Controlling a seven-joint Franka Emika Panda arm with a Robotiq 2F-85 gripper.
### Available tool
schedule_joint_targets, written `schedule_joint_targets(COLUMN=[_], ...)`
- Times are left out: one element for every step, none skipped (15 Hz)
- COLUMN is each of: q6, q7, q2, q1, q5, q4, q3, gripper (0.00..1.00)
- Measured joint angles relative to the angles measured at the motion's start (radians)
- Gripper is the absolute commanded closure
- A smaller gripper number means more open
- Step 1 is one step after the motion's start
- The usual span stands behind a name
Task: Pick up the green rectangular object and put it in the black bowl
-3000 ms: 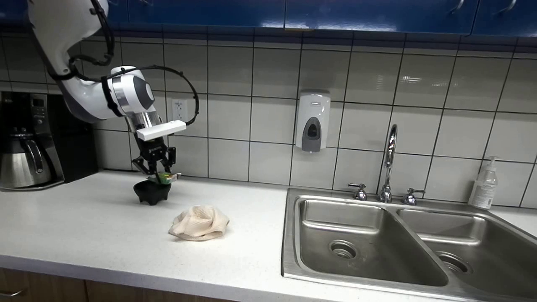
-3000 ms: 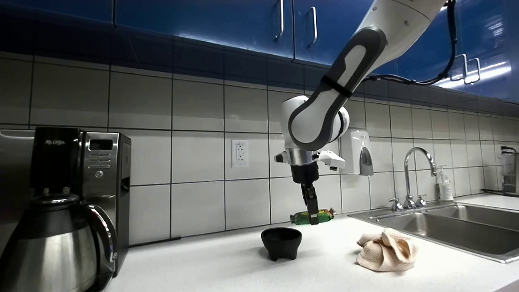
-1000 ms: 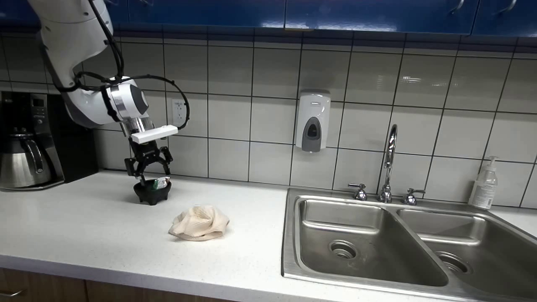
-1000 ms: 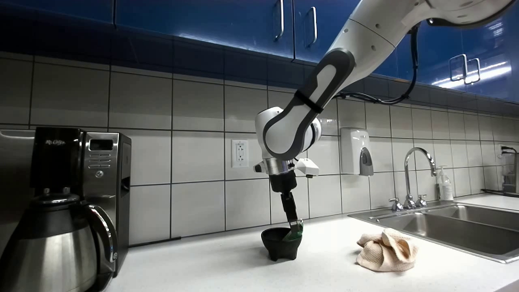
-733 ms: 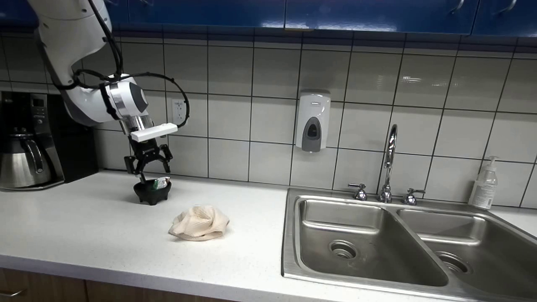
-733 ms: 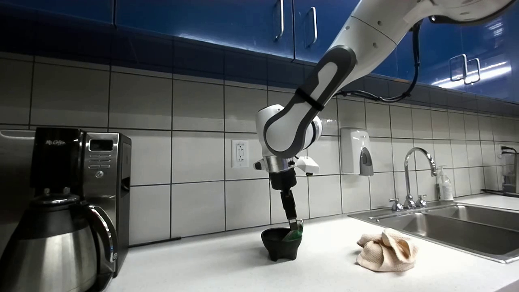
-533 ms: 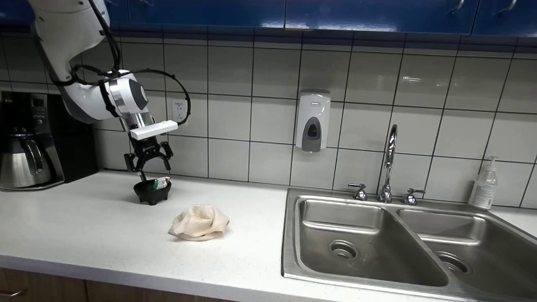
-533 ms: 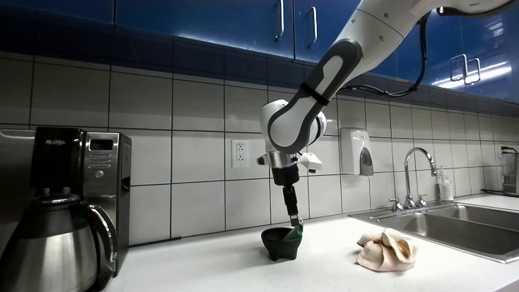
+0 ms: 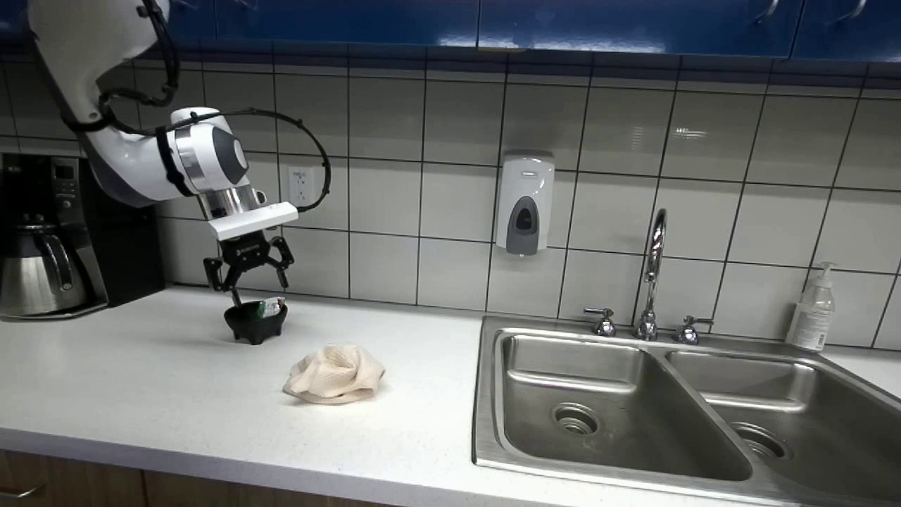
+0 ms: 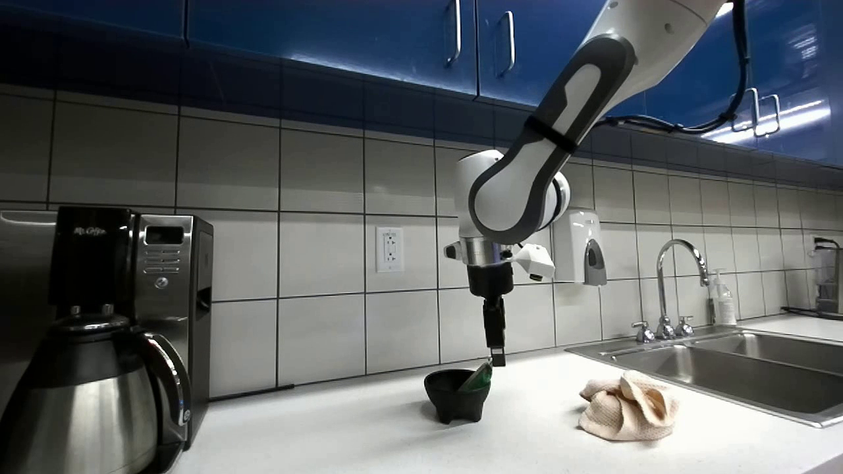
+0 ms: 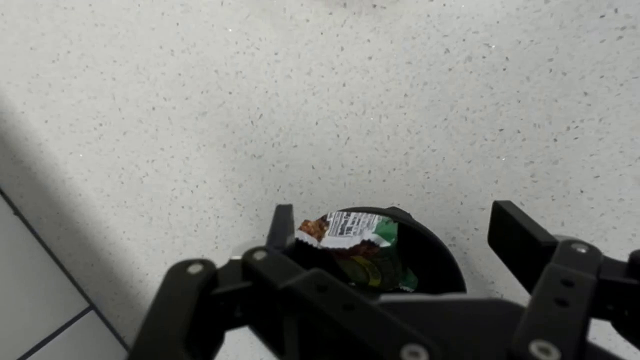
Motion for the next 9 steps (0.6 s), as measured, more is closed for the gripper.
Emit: schedule_joint_targets(q6=[0.009,0.013,0.013,0.013,0.012,0.011,0.01,0.01,0.009], q7=[0.02,0.041,0.063,0.085,0.105,0.117,0.127,0.132,0.136], q2=[-0.019,-0.038,-0.057,-0.076,-0.094,-0.112,-0.13,-0.147,-0.165], q1=[-0.001,-0.001,-0.001,-0.001,-0.001,-0.001,0.0,0.0,0.0], q5=[0.0,0.0,0.0,0.0,0.004,0.014,0.03,0.049,0.067], q4=[-0.026,-0.05,-0.074,-0.097,-0.12,-0.142,-0.166,-0.188,-0.211], q3=[0.0,0.0,0.0,0.0,0.0,0.0,0.001,0.001,0.002], gripper=[0.0,0.0,0.0,0.0,0.0,0.0,0.0,0.0,0.0])
